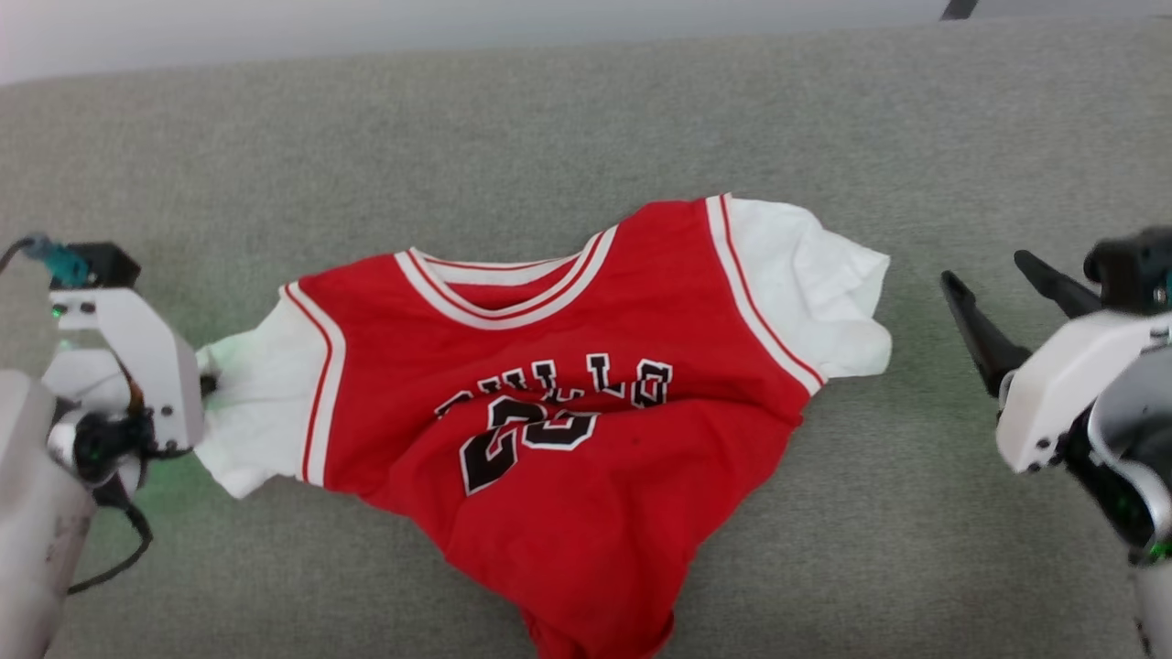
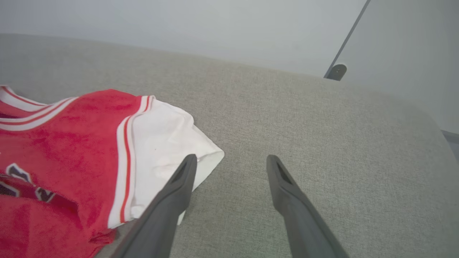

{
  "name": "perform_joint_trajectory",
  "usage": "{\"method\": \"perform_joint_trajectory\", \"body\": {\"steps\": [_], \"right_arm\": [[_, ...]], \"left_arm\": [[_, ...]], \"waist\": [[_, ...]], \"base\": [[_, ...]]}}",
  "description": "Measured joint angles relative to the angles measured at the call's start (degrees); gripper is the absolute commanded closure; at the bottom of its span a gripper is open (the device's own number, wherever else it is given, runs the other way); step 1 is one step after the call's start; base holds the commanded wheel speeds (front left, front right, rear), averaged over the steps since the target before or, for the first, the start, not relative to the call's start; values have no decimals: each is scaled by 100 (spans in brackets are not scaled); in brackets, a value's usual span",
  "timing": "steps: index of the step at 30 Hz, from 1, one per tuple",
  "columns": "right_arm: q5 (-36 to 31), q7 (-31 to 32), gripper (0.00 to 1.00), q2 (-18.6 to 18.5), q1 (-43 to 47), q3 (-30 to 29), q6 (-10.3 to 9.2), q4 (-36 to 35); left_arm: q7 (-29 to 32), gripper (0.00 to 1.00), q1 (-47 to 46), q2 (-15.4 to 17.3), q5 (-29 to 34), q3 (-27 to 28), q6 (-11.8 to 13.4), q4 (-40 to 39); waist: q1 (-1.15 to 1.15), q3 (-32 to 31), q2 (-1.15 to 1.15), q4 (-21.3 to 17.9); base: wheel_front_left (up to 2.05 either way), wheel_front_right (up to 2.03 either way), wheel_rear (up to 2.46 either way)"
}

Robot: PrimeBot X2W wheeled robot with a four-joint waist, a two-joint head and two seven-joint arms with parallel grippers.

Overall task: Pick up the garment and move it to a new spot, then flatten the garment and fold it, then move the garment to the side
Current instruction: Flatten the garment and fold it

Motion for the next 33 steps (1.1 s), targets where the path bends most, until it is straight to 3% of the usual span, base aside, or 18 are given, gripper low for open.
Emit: {"method": "perform_joint_trajectory", "body": {"steps": [9,21,22,23,24,33], "right_arm": [[608,1053,0,-247,-1049,277,0,988],[866,1935,0,-82,-2008,501,-1,2280],[901,2018,10,-55,-2075,485,-1,2373],[900,2107,74,-48,-2137,482,-1,2460],[884,2189,100,-46,-2193,506,-1,2527],[891,2582,100,133,-2601,343,-1,3083]], "left_arm": [[-96,100,-381,-198,105,-100,-13,-38],[-248,100,-804,-402,142,-214,-111,13],[-265,100,-818,-420,141,-223,-115,31],[-266,100,-838,-435,141,-233,-126,51],[-271,100,-860,-448,140,-247,-137,78],[-247,100,-1023,-474,149,-412,-156,341]], "waist": [[0,338,0,260],[0,772,0,578],[0,786,0,595],[0,796,0,609],[0,802,0,618],[0,671,0,594]], "base": [[0,0,0],[0,0,0],[0,0,0],[0,0,0],[0,0,0],[0,0,0]]}}
